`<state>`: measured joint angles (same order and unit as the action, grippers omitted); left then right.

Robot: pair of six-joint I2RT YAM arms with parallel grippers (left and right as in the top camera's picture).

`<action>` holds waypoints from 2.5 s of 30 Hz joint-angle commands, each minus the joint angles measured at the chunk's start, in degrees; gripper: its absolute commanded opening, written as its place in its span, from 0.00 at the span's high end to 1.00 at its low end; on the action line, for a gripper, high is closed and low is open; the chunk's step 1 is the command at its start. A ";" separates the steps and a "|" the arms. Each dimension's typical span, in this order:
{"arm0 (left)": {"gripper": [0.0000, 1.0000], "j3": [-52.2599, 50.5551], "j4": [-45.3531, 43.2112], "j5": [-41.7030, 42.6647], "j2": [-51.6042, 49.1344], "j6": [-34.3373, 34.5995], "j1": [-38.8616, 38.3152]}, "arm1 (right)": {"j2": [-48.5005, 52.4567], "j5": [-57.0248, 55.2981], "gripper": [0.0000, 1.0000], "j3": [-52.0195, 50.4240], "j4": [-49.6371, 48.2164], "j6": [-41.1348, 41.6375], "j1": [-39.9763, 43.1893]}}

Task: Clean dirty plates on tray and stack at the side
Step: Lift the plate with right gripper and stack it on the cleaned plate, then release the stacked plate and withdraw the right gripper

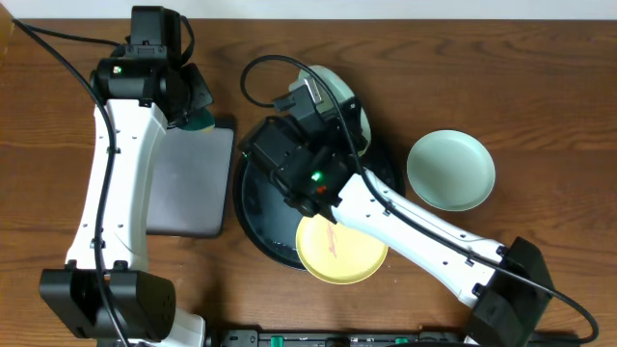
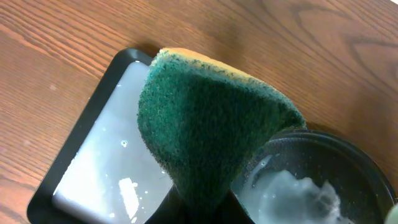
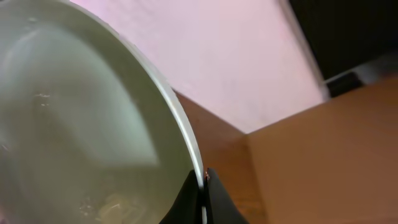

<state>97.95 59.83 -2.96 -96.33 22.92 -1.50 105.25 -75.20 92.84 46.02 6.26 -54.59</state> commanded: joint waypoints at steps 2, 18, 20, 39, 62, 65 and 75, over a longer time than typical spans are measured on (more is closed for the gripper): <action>0.92 -0.33 0.17 -0.55 0.00 0.74 0.20 | -0.79 -5.38 0.99 0.22 -0.04 -0.11 -0.48; 0.93 -0.33 0.39 -0.55 0.00 0.74 0.20 | -8.07 67.38 0.99 0.22 4.52 7.67 23.93; 0.93 -0.33 0.39 -0.55 0.00 0.74 0.20 | -11.78 75.25 0.99 0.22 6.25 7.37 30.53; 0.92 -0.33 0.55 -0.55 0.00 0.74 0.20 | -16.09 79.78 0.99 -18.10 9.18 7.48 71.30; 0.93 -0.33 0.59 -0.55 0.00 0.74 0.20 | -15.98 98.57 0.74 -35.82 -6.91 1.33 57.88; 0.93 -0.33 0.59 -0.55 0.00 0.74 0.20 | -15.98 100.00 0.70 -35.74 -7.48 -3.93 49.66; 0.92 -0.33 0.57 -0.55 0.00 0.74 0.20 | -13.20 95.27 0.58 -35.50 -6.95 -4.20 32.63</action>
<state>97.95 60.25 -2.98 -96.33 22.94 -1.50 89.80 19.75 56.64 38.52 3.16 -20.51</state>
